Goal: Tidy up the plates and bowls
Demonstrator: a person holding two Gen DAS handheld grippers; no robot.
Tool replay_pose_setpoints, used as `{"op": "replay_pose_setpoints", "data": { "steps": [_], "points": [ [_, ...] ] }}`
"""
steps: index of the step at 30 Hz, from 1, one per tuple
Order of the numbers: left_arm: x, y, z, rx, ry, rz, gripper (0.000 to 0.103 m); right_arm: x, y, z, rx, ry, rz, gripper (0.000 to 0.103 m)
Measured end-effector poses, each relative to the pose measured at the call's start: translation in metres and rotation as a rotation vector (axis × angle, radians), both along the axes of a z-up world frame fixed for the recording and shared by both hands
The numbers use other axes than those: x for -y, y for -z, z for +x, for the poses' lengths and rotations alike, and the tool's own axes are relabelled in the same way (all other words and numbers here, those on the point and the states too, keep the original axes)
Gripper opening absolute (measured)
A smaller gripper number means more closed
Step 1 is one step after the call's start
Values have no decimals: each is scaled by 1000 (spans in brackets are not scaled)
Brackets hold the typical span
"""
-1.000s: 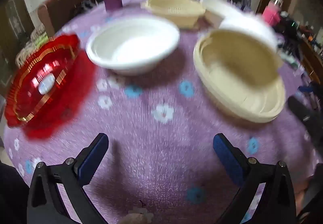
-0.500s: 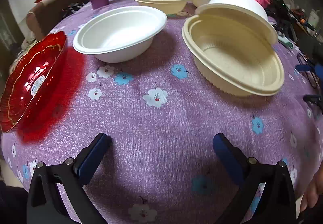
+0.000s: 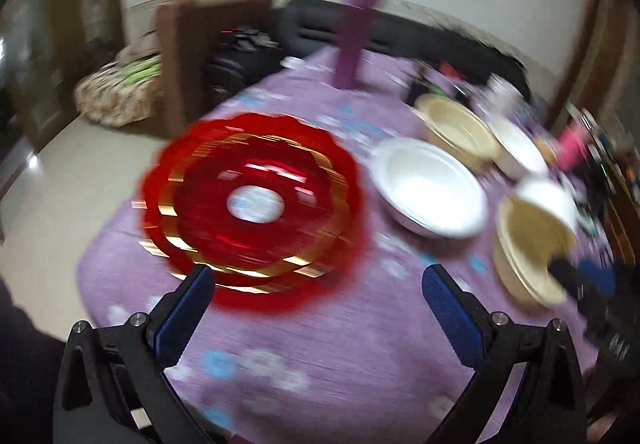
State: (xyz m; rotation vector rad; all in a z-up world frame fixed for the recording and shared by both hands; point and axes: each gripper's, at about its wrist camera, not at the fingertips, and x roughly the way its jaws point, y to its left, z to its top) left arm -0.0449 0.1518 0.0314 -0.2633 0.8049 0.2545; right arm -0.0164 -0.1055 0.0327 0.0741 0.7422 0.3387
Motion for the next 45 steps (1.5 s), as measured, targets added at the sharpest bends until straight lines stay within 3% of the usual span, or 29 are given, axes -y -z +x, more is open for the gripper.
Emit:
{"op": "replay_pose_setpoints", "data": {
  "steps": [3,6,10,16,21,23,25,26,27,28,32,34,45],
  "points": [
    [-41,4,-4,-6,-120,-19,103,-13,7,4,-50,-61,46,102],
    [-74,8,-6,-6,-174,-104,103,-32,7,17,-118,-162,149,102],
    [-101,14,-11,6,-179,-249,88,-69,5,54,-229,-280,272,102],
    [-121,15,-15,10,-279,-210,87,-129,10,83,-268,-309,194,97],
    [-147,29,-8,-13,-398,-179,87,-161,30,75,-294,-336,95,76],
    [-155,38,-2,-35,-415,-187,87,-167,39,78,-320,-311,64,74],
    [-156,46,5,-50,-389,-213,87,-169,46,82,-339,-292,69,70],
    [-156,49,7,-63,-373,-213,83,-170,48,83,-340,-289,66,61],
    [-154,50,8,-73,-362,-214,70,-169,49,83,-342,-288,57,51],
    [-152,49,7,-75,-345,-227,60,-169,49,82,-346,-290,58,51],
    [-138,35,-3,-33,-337,-194,62,-149,37,70,-302,-272,72,54],
    [-127,27,-9,2,-295,-198,75,-140,33,59,-277,-261,66,59],
    [-59,-5,-38,69,-182,-22,75,-87,25,18,-196,-208,131,64]
  ]
}}
